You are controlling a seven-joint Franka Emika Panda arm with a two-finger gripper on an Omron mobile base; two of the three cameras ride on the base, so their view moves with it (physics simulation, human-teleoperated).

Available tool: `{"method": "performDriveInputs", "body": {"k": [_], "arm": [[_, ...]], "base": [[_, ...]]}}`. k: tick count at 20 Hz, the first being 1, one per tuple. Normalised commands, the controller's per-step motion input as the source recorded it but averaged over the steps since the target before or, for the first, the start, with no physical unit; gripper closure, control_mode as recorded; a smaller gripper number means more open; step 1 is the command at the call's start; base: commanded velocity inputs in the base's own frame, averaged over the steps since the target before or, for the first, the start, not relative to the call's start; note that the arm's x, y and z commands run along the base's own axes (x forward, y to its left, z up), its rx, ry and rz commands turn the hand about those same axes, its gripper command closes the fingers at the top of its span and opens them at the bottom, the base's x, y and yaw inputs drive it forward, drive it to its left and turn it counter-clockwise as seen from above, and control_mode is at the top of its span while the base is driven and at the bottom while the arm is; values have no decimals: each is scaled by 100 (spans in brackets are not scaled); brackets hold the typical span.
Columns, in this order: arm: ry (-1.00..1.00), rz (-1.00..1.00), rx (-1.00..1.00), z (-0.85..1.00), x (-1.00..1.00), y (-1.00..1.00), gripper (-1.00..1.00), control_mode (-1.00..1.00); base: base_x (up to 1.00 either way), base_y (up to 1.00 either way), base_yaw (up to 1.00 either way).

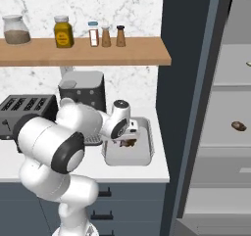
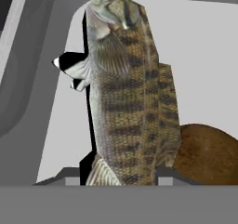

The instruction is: Place one mushroom and one fish in each tupperware on the nearby counter, to pack two identical lunches.

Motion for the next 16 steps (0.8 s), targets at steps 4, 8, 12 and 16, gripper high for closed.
{"method": "performDriveInputs", "body": {"k": [4,8,12,16], "arm": [[0,0,0,-30,5,0,100,-100],[0,0,0,-16,4,-4,100,-100],[0,-1,0,-12,-4,0,-100,-100],[0,-5,0,-2,-18,-3,-100,-100]], "base": [[0,0,0],[0,0,0],[0,0,0],[0,0,0]]}}
